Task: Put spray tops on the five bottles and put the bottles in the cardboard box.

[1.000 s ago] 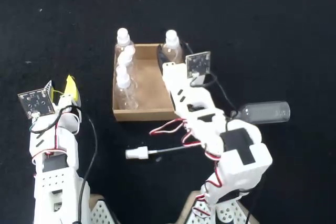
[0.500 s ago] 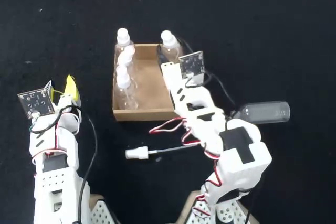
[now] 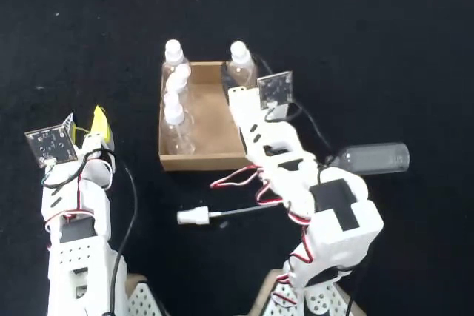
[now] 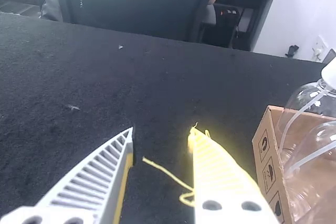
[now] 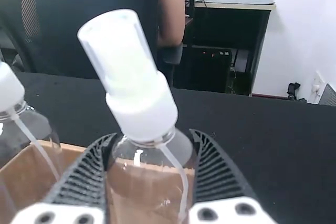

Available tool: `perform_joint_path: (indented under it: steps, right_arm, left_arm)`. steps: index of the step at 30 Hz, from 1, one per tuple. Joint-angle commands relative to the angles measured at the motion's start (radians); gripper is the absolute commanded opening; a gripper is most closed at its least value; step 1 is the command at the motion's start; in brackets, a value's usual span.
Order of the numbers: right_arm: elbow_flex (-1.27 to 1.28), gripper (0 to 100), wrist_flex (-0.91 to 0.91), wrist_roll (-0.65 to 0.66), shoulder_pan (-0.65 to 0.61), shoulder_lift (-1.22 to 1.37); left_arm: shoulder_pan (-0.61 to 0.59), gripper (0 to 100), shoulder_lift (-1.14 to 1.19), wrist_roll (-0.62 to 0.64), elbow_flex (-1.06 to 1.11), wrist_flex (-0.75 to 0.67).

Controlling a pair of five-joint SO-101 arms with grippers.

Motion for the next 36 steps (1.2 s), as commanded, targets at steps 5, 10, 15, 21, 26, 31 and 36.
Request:
perform_joint_path:
  steps: [5,10,15,21,26,31,36]
  right_arm:
    - [-0.044,1.1,-0.032,-0.008,0.008,0.064]
    - [-0.058,1.1,-0.084,-0.008,0.008,0.091]
    - [-0.035,1.5,-0.133,-0.008,0.008,0.097]
    - [-0.042,1.6,-0.130,-0.008,0.005,0.101]
    - [-0.045,1.6,-0.129,-0.009,0.008,0.101]
    - [-0.044,1.6,-0.129,-0.012,0.008,0.101]
    - [-0.036,1.6,-0.129,-0.014,0.003,0.102]
  left_arm:
    - [-0.002,10,-0.011,0.003,-0.015,-0.023]
    - [-0.002,10,-0.011,0.003,-0.015,-0.023]
    - [-0.002,10,-0.011,0.003,-0.016,-0.023]
    - [-0.002,10,-0.011,0.003,-0.016,-0.023]
    - [-0.002,10,-0.011,0.003,-0.016,-0.023]
    - [-0.002,10,-0.011,0.003,-0.016,-0.023]
    - [-0.002,10,-0.011,0.003,-0.016,-0.023]
